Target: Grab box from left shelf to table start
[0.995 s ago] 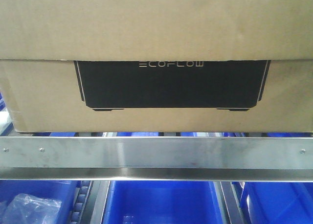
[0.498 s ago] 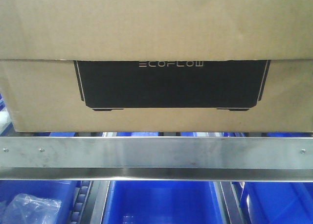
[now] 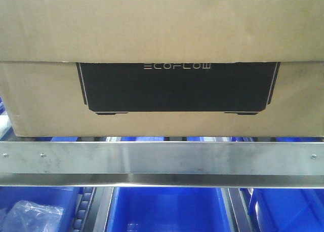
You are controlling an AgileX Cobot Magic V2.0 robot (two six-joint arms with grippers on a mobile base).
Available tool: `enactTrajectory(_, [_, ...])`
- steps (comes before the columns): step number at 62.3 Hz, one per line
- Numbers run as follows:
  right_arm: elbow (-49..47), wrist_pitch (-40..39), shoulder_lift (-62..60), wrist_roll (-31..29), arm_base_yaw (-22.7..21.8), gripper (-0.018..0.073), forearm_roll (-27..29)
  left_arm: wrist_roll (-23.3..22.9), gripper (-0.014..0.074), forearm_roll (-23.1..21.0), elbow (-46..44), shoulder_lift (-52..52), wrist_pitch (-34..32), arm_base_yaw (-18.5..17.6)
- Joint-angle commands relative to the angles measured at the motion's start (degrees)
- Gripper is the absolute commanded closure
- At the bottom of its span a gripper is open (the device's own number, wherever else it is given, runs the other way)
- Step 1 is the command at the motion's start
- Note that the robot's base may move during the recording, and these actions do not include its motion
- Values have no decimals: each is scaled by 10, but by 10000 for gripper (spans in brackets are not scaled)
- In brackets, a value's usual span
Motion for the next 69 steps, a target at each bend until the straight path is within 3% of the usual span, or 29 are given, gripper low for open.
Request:
enactTrajectory(1, [-1, -52, -3, -3, -3, 503, -6, 5, 242, -2, -45, 10, -5, -5])
enactTrajectory(23, [-1, -52, -3, -3, -3, 503, -6, 4, 242, -2, -130, 118, 78, 22])
enactTrajectory(60, [-1, -52, -3, -3, -3, 503, -6, 2, 243, -16, -131, 168, 81, 25])
enactTrajectory(69, [-1, -52, -3, -3, -3, 503, -6, 2, 287, -15, -131, 168, 80, 25])
